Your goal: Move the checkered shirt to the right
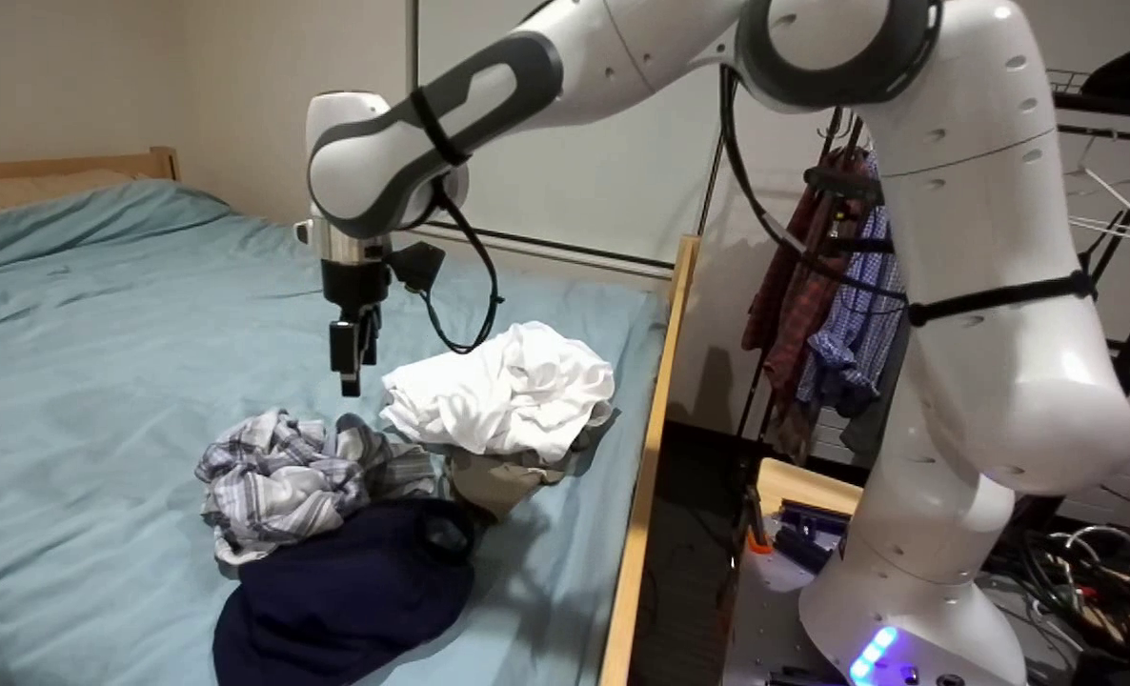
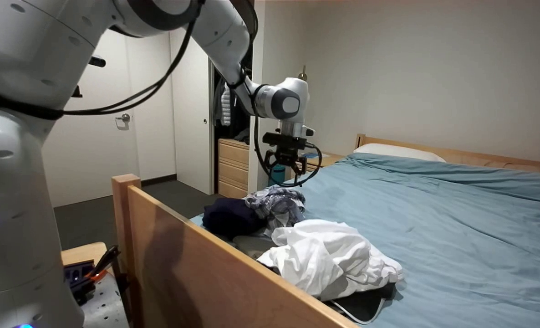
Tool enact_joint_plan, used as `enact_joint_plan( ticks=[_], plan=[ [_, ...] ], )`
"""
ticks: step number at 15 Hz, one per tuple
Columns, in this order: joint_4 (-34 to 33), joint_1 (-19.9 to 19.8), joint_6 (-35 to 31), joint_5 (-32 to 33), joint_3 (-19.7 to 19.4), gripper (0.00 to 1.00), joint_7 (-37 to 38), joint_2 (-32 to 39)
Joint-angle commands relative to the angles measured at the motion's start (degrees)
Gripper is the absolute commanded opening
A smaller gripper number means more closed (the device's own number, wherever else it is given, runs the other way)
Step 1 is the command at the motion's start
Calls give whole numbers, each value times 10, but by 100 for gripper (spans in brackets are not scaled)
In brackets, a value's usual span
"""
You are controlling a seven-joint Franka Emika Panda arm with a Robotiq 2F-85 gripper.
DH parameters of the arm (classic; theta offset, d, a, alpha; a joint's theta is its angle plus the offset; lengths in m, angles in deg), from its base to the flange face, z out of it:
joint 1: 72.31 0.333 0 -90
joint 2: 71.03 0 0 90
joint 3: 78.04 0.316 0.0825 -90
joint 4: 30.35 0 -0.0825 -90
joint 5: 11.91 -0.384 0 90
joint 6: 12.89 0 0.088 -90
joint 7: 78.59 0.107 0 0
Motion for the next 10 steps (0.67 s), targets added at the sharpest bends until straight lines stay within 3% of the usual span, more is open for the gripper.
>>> enact_joint_plan(
  ticks=[1,6,7,10],
  plan=[
    [138,-21,33,-10,5,100,2,-134],
    [289,-33,85,-27,-8,100,-70,-280],
    [215,-20,75,-13,-9,100,-31,-212],
    [275,-19,84,-14,-17,100,-49,-267]
  ],
)
